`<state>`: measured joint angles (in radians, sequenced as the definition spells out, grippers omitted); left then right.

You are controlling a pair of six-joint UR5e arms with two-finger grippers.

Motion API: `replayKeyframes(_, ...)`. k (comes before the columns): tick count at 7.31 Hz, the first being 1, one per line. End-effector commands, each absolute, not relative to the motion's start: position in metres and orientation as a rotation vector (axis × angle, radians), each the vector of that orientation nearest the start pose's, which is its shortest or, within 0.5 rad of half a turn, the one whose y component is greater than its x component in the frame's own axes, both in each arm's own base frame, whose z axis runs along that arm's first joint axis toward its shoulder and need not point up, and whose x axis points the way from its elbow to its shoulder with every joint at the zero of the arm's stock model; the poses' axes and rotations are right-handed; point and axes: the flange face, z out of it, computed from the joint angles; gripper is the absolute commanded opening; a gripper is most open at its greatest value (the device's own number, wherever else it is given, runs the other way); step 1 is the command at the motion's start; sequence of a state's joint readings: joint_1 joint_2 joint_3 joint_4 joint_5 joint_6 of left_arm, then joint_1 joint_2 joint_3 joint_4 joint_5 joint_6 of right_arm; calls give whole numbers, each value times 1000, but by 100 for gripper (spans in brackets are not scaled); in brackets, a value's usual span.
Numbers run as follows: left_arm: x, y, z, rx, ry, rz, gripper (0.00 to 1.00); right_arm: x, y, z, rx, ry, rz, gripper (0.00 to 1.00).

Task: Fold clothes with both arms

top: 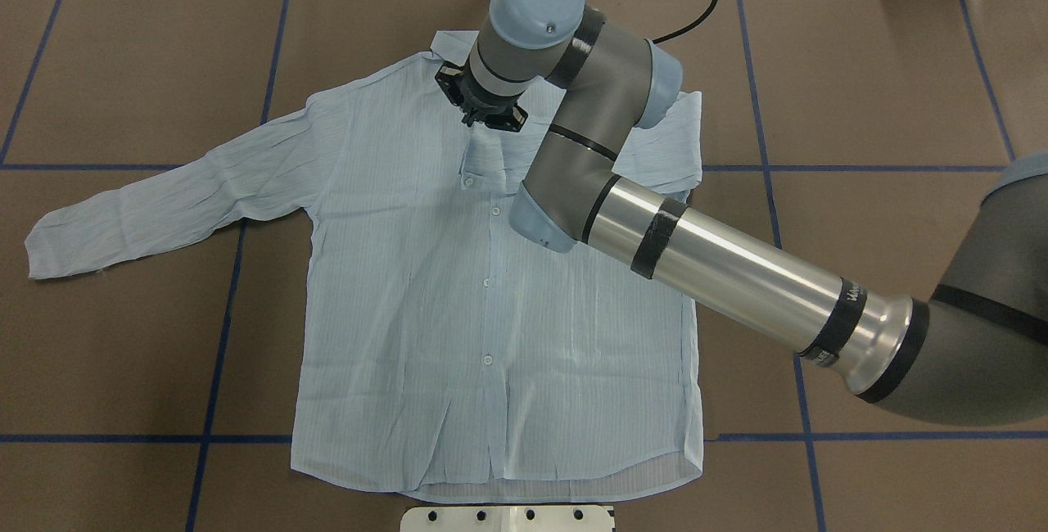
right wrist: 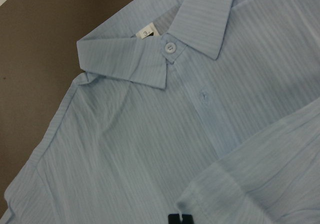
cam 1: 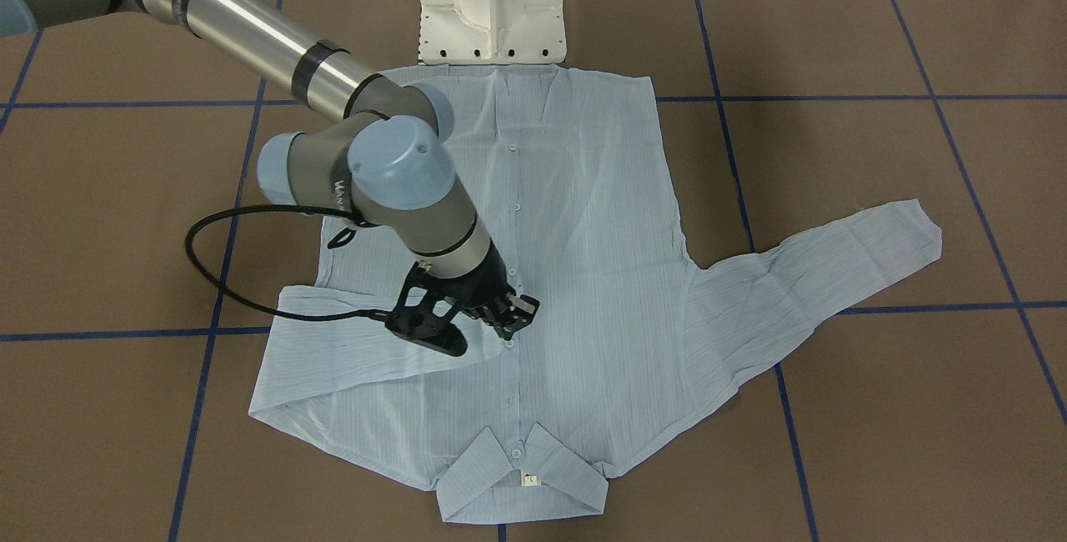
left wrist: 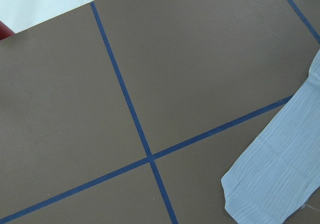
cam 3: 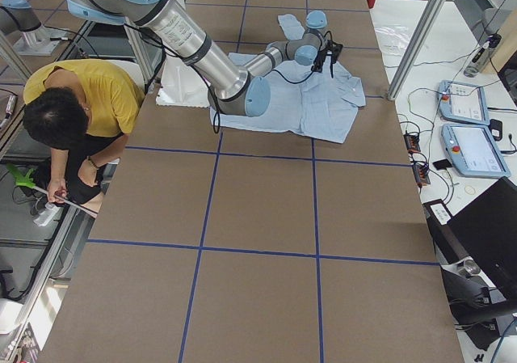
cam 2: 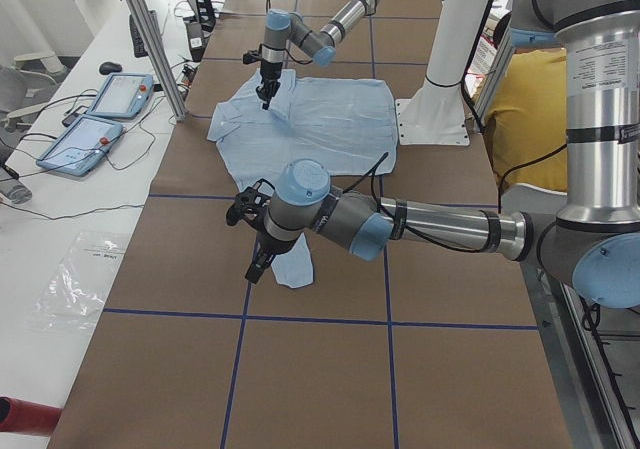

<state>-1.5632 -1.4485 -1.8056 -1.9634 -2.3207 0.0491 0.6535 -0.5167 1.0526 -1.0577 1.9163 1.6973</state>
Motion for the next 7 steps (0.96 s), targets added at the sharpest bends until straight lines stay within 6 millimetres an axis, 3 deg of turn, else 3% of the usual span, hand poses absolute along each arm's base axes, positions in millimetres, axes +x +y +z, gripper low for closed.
replayKeyframes(1,-61,-460,555,498,730,246,100,-634,-569,102,-49,-1109,511,0)
replayKeyframes(3,-59,-461,559,488,732,247,100,-644,-565,107,-59,-1094,506,3)
replayKeyframes(5,-36,-464,570,446,746,281,100,-649,-569,98,-58,-1090,511,6)
replayKeyframes(6,-20,-473,575,400,769,237,100,-651,-570,101,-53,-1083,517,38)
replayKeyframes(7,14,-483,566,358,798,210,100,-652,-570,100,-43,-1081,532,94)
